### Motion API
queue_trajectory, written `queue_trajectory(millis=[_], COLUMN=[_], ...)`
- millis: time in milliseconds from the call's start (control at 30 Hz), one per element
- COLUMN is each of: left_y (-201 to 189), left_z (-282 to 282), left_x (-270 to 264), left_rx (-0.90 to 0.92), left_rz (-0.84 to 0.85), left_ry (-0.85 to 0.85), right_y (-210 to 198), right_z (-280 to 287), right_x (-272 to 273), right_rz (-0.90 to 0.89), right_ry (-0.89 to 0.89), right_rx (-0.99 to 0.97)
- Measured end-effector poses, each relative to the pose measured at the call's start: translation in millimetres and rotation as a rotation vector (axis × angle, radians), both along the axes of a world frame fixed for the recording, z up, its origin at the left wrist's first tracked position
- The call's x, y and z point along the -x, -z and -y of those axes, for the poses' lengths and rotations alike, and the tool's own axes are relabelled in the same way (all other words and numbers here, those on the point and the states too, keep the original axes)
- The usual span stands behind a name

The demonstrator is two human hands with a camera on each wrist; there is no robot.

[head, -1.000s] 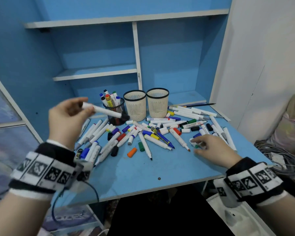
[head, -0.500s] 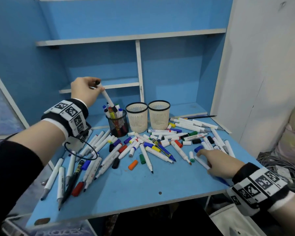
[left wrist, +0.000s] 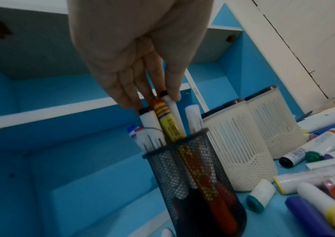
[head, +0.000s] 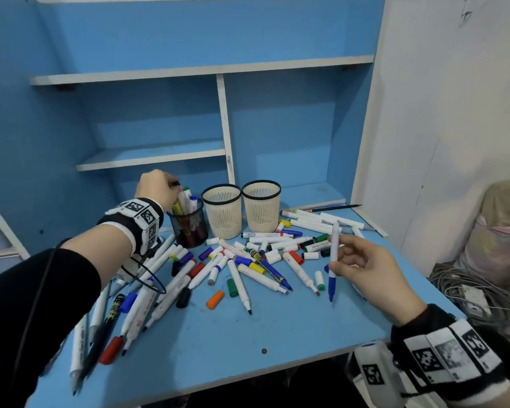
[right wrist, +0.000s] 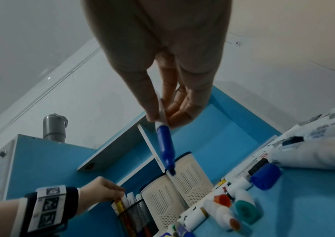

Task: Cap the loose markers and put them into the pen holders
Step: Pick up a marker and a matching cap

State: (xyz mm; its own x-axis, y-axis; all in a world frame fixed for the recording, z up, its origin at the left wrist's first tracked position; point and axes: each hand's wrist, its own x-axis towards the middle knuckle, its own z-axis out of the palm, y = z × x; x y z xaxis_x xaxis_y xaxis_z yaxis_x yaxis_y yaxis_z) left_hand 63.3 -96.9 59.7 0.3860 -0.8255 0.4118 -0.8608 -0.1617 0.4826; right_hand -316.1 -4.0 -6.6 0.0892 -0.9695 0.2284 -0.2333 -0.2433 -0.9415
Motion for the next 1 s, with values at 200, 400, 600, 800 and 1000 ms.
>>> queue_trajectory(millis=[200,400,600,800,1000], left_y=[16.6,19.9,40.4,59.9,52.3], left_z=[-3.6,-17.3,-38.2,-44.5,-31.4], left_x=[9.1,26.1,76.0,121.0,145.5], left_rx=[-0.057,-0.063,-0.387,-0.751,-0.762], left_rz=[-0.035,0.095,0.267,0.448,0.566], left_ry=[-0.029,0.086,0.514,0.733,0.710], right_y=[10.9,20.3,29.7,38.7,40.7], right_z=[-2.4,-7.2,-17.3,-24.6,-26.2], right_x=[-3.5,7.2,16.5,18.9,35.3], right_rz=[0.203,0.309,0.351,0.363,0.402], right_ry=[0.057,0.169,0.240,0.288,0.325], right_rx=[0.008,0.003,-0.012,-0.025,-0.020])
